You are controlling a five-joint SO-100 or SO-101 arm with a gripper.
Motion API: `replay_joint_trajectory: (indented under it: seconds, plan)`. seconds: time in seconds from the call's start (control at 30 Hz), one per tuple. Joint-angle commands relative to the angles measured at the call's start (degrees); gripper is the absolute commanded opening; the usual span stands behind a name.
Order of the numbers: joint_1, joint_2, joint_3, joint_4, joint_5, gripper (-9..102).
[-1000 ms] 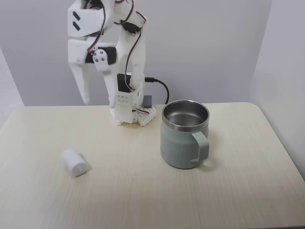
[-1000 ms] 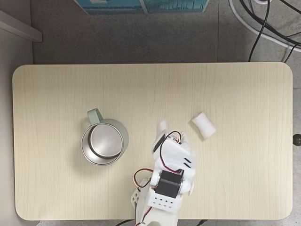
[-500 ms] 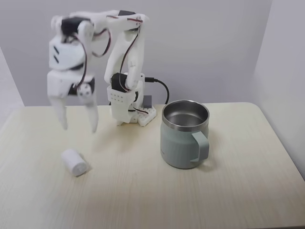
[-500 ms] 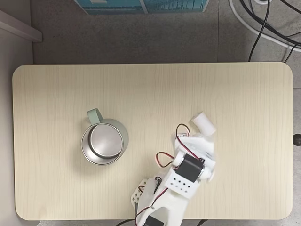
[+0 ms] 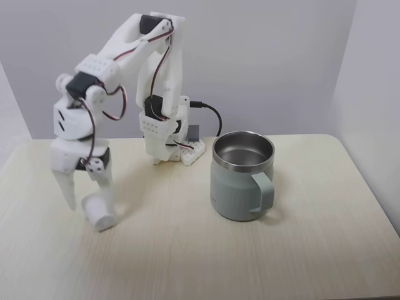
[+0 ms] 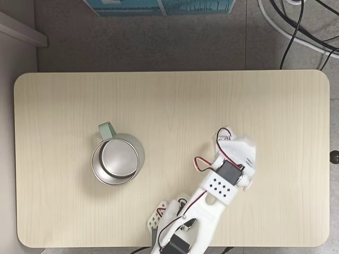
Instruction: Grasp a dressing and put it in the cup.
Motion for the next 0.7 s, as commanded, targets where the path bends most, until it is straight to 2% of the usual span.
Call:
replay_joint_trajectory:
  seconds: [0.0,0.27,0.43,0.5,0.57,0.67]
  plan:
    - [0.26,0.35,-1.76,-2.46,-0.35,23]
    - [-0.53,1.23,-10.72,-13.01,-0.35,22]
    - [-0.18,3.69,-11.07,-15.91,-0.18,20]
    - [0.00,3.87,-10.99,-16.52,0.44,14]
    - [-0.70,4.39,-10.81,-17.23,2.72,3]
    - [-1.23,4.66,-10.20,-17.05,4.75,0]
